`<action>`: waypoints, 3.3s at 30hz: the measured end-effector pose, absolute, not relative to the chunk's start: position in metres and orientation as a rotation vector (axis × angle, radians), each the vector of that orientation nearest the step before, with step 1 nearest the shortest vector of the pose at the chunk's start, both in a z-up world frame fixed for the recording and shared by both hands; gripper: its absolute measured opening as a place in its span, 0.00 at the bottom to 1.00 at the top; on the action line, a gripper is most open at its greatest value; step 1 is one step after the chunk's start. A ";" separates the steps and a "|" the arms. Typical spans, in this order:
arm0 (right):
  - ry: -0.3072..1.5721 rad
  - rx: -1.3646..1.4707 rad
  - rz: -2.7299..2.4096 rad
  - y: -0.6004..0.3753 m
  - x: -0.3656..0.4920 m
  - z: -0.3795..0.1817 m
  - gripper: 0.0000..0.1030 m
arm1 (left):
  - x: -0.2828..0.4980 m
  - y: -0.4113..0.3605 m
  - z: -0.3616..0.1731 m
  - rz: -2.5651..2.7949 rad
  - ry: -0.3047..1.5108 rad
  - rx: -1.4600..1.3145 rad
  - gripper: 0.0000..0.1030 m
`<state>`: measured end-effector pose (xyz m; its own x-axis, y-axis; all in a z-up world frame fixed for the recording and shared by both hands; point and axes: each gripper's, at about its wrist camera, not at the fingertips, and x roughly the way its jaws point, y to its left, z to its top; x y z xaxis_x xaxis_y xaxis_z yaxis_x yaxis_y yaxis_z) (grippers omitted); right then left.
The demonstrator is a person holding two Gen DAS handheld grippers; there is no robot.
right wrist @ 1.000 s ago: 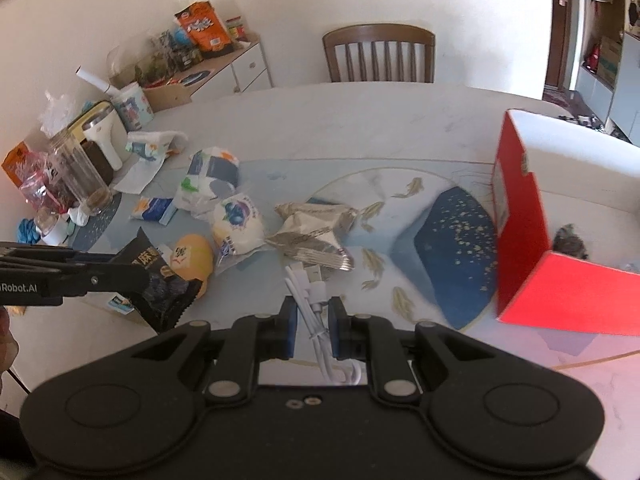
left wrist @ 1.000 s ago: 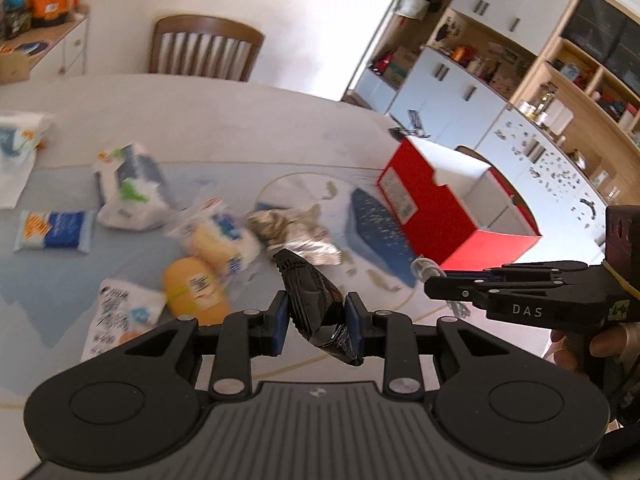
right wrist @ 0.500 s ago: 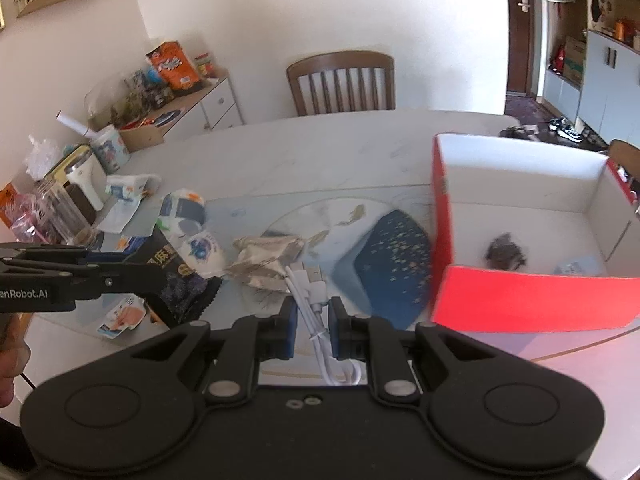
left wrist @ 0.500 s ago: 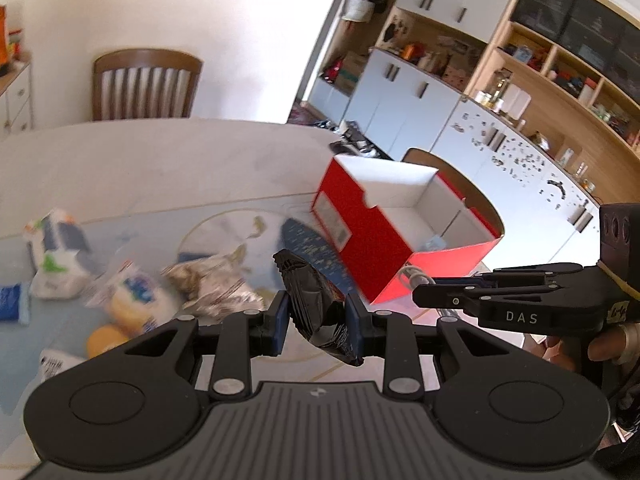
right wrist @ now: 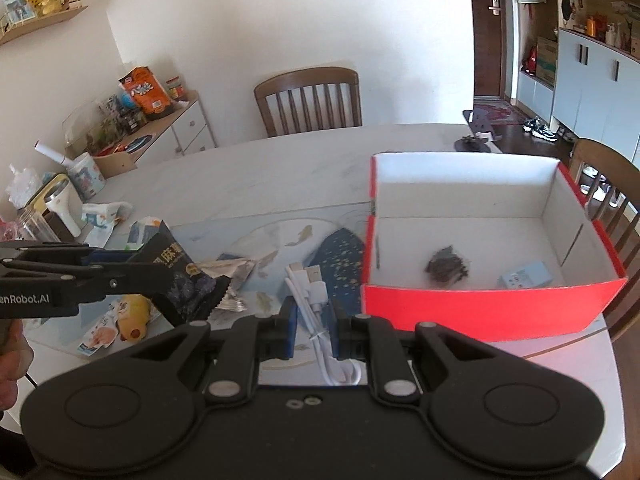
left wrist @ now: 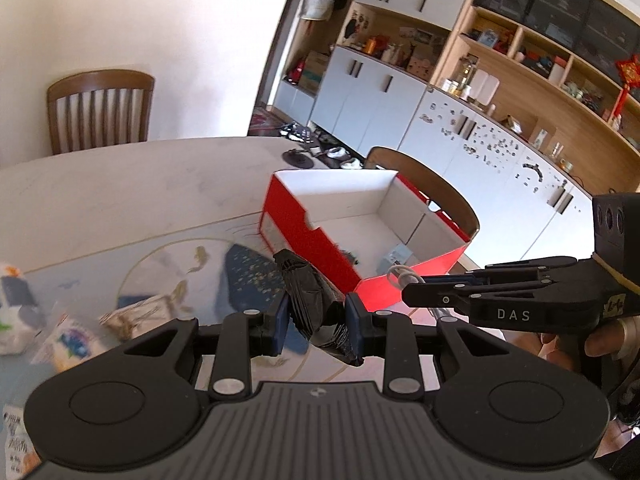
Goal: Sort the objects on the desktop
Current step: 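Lift the black packet and white cable and carry both toward the shoebox, then lower the black packet and white cable into the shoebox with both grippers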
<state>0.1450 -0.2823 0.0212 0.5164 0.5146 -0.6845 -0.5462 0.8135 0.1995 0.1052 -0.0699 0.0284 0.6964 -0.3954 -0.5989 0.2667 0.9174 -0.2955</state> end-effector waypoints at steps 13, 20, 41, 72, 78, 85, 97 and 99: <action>0.807 -0.031 0.605 -0.318 0.177 0.023 0.15 | 0.144 -0.117 0.030 -0.420 0.708 -0.159 0.28; 0.799 -0.033 0.604 -0.335 0.195 0.024 0.15 | 0.164 -0.145 0.031 -0.436 0.705 -0.144 0.28; 0.825 -0.025 0.594 -0.376 0.267 0.015 0.15 | 0.233 -0.208 0.025 -0.446 0.762 -0.110 0.28; 0.992 -0.132 0.587 -0.358 0.357 -0.039 0.15 | 0.303 -0.249 -0.036 -0.467 0.927 -0.043 0.28; 1.029 -0.158 0.577 -0.350 0.371 -0.051 0.15 | 0.312 -0.252 -0.044 -0.460 0.947 -0.026 0.28; 1.084 -0.171 0.568 -0.344 0.383 -0.068 0.15 | 0.319 -0.257 -0.056 -0.459 0.993 -0.011 0.28; 1.151 -0.202 0.583 -0.330 0.395 -0.085 0.15 | 0.321 -0.262 -0.067 -0.463 1.053 0.007 0.28; 1.158 -0.206 0.587 -0.329 0.395 -0.087 0.15 | 0.321 -0.263 -0.068 -0.464 1.063 0.008 0.28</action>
